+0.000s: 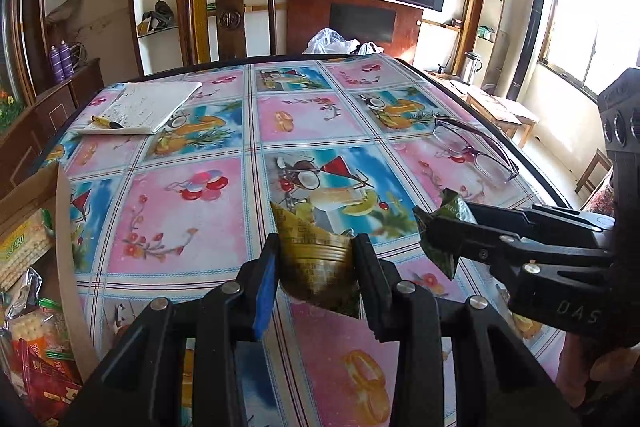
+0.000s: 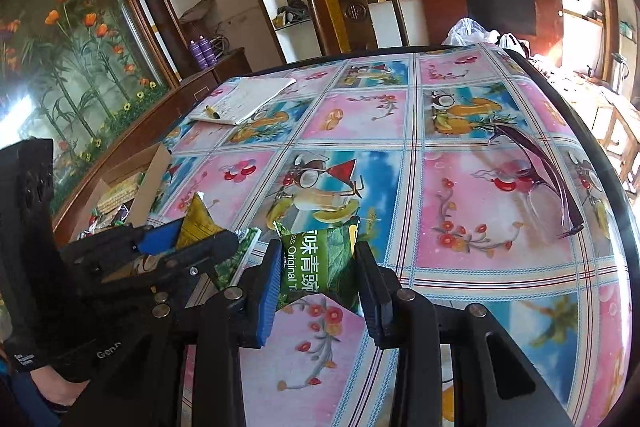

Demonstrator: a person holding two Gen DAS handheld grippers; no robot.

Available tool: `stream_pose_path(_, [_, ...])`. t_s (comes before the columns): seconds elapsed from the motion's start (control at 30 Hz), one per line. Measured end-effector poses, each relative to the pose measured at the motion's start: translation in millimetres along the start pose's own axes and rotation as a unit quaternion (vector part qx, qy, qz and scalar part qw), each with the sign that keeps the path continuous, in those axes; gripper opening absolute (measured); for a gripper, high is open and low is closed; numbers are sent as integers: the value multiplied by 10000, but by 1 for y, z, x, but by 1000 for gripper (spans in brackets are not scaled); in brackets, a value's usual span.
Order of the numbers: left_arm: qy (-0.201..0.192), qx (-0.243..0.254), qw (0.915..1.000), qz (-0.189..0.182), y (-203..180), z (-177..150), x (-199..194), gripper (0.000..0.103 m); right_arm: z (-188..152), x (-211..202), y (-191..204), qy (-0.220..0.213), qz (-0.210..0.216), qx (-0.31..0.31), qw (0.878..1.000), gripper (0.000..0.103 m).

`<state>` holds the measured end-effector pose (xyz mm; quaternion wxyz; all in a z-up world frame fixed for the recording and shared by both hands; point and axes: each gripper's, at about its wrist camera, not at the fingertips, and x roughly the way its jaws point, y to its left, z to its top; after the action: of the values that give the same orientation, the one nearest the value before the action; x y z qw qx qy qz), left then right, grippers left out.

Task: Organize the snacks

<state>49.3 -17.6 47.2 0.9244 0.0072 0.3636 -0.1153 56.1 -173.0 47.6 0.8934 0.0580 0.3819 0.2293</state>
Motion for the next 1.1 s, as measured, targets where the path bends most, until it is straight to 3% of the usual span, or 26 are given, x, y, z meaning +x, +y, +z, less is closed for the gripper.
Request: stream_pose_path(1.1, [-86, -39, 10000, -29, 1, 0, -7, 35, 0, -1, 0, -51, -13, 34, 10000, 38])
